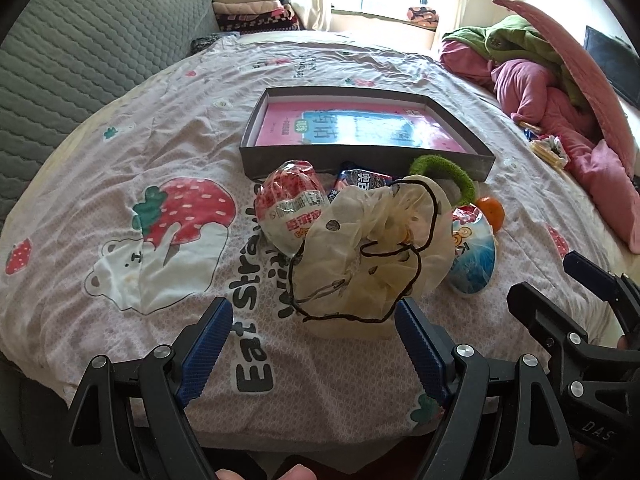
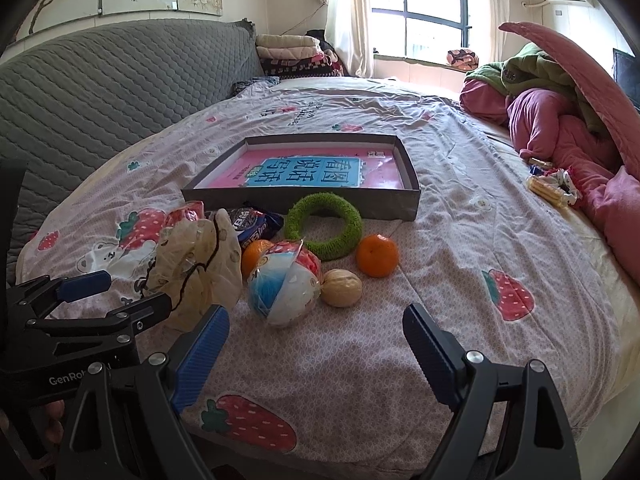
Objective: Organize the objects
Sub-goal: 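Grasp the cream mesh bag with the left gripper while the right grasps the blue-white egg capsule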
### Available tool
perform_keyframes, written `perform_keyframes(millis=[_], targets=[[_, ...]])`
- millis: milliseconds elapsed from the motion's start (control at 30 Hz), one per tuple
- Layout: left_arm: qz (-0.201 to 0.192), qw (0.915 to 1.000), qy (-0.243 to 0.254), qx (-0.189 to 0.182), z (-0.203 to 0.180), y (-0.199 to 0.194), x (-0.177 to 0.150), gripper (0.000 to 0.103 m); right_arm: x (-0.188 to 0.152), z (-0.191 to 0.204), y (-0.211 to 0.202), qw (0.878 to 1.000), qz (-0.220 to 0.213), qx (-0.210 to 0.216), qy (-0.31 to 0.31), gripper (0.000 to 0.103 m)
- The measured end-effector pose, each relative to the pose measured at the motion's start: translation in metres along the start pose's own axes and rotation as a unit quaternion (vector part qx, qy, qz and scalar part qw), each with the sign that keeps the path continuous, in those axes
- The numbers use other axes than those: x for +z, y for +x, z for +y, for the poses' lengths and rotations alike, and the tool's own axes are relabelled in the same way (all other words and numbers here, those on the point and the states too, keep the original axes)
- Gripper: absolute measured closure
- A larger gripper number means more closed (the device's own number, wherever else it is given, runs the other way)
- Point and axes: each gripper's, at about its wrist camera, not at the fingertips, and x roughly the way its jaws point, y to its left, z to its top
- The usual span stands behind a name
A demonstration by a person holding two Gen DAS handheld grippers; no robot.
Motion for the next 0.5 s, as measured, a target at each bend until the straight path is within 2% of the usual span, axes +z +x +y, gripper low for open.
perform_keyframes(millis=[500], targets=[[-0.001, 0.9996, -0.021, -0.017, 0.013, 0.028, 0.011, 0.019, -0.001, 0.001, 0.028, 1.000, 0.024, 0.001, -0.011, 0.015]])
